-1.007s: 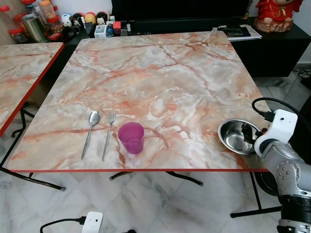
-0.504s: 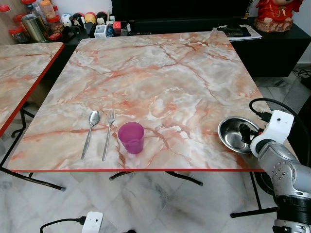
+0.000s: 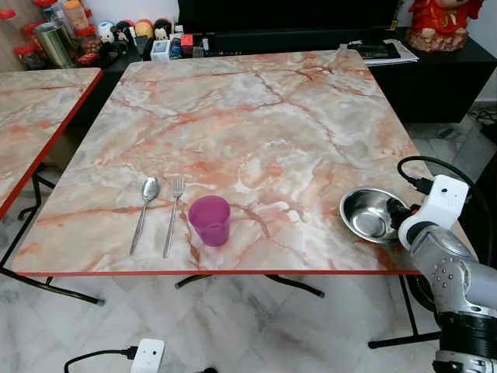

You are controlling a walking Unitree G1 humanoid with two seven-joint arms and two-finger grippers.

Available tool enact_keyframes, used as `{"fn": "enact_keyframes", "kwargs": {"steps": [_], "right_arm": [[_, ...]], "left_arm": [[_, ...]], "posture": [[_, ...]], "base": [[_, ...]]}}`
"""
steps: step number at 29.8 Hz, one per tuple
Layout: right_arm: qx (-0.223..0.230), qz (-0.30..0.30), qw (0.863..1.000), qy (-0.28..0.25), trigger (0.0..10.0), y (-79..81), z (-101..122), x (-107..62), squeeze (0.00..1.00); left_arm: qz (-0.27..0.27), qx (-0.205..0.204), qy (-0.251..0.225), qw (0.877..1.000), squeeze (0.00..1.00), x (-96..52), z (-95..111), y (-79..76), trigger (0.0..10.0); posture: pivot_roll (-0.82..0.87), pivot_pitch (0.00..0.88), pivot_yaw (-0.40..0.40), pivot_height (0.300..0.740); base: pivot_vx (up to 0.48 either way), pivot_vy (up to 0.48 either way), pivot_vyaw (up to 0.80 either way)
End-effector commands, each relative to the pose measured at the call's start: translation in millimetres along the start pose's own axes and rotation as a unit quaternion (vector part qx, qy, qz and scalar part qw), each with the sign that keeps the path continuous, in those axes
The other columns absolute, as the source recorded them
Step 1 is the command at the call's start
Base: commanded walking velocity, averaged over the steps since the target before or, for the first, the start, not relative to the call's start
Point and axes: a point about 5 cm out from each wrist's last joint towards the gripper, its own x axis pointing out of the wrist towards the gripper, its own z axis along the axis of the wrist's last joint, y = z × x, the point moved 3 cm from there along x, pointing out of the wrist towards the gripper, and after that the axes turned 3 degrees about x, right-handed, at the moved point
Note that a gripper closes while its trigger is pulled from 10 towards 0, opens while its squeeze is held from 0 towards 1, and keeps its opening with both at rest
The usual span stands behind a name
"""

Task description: Setting the table

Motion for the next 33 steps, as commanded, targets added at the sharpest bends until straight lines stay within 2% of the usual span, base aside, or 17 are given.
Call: {"fn": "enact_keyframes", "kwargs": {"steps": [1, 9, 14, 19, 20, 21, 24, 25, 26, 27, 30, 31, 33], "right_arm": [[0.009, -0.004, 1.0, -0.002, 0.0, -0.1, -1.2, 1.1, 0.0], [0.034, 0.004, 0.999, -0.016, 0.0, 5.4, -1.4, 3.2, 0.0], [0.091, 0.034, 0.993, -0.061, 0.0, 17.4, 10.3, 3.0, 0.0], [0.103, 0.048, 0.99, -0.081, 0.0, 24.7, 15.1, 3.3, 0.0], [0.107, 0.05, 0.989, -0.091, 0.0, 25.5, 18.1, 2.9, 0.0], [0.127, 0.06, 0.982, -0.13, 0.0, 29.1, 31.8, 0.3, 0.0], [0.144, 0.071, 0.974, -0.159, 0.0, 31.8, 43.0, -2.5, 0.0], [0.149, 0.076, 0.97, -0.174, 1.7, 34.1, 49.0, -4.0, 0.0], [0.152, 0.08, 0.968, -0.183, 1.7, 35.6, 52.9, -5.0, 0.0], [0.153, 0.083, 0.966, -0.192, 3.6, 37.4, 56.2, -5.6, 0.0], [0.152, 0.083, 0.965, -0.194, 3.6, 37.8, 56.4, -5.3, 0.0], [0.161, 0.09, 0.961, -0.204, 10.0, 41.1, 59.0, -5.8, 0.0], [0.182, 0.117, 0.947, -0.236, 10.0, 52.0, 68.1, -10.0, 0.0]], "left_arm": [[-0.007, 0.001, 0.023, 1.0, 0.0, -1.3, -11.0, -3.0, 10.0], [-0.008, 0.005, 0.023, 1.0, 0.0, -1.2, -11.0, -3.3, 10.0], [-0.008, 0.009, 0.024, 1.0, 0.0, -1.8, -13.1, -3.6, 10.0], [-0.006, 0.009, 0.023, 1.0, 0.0, -2.0, -14.0, -3.4, 10.0], [-0.006, 0.009, 0.023, 1.0, 0.0, -2.1, -14.0, -3.4, 10.0], [-0.005, 0.009, 0.022, 1.0, 0.0, -2.1, -13.9, -3.4, 10.0], [-0.003, 0.009, 0.02, 1.0, 0.0, -2.1, -13.6, -3.2, 10.0], [-0.003, 0.01, 0.02, 1.0, 0.0, -2.1, -13.5, -3.2, 10.0], [-0.002, 0.01, 0.02, 1.0, 0.0, -2.1, -13.5, -3.2, 10.0], [-0.002, 0.01, 0.02, 1.0, 0.0, -2.1, -13.4, -3.1, 10.0], [-0.002, 0.01, 0.019, 1.0, 0.0, -2.1, -13.4, -3.1, 10.0], [-0.001, 0.009, 0.019, 1.0, 0.0, -2.1, -13.3, -2.9, 10.0], [0.004, 0.005, 0.017, 1.0, 0.0, -2.2, -13.0, -1.8, 10.0]], "posture": [[-0.08, 0.135, 0.047, 0.74], [-0.08, 0.136, 0.047, 0.74], [-0.08, 0.136, 0.048, 0.74], [-0.07, 0.135, 0.046, 0.74], [-0.07, 0.134, 0.046, 0.74], [-0.07, 0.134, 0.046, 0.74], [-0.07, 0.133, 0.045, 0.74], [-0.07, 0.133, 0.045, 0.74], [-0.07, 0.133, 0.045, 0.74], [-0.08, 0.132, 0.043, 0.74], [-0.08, 0.132, 0.043, 0.74], [-0.07, 0.134, 0.043, 0.74], [-0.07, 0.134, 0.043, 0.74]], "base": [[0.0, 0.0, 0.0], [0.0, 0.0, 0.0], [0.0, 0.0, 0.0], [0.0, 0.0, 0.0], [0.0, 0.0, 0.0], [0.0, 0.0, 0.0], [0.0, 0.0, 0.0], [0.0, 0.0, 0.0], [0.0, 0.0, 0.0], [0.0, 0.0, 0.0], [0.0, 0.0, 0.0], [0.0, 0.0, 0.0], [0.0, 0.0, 0.0]]}}
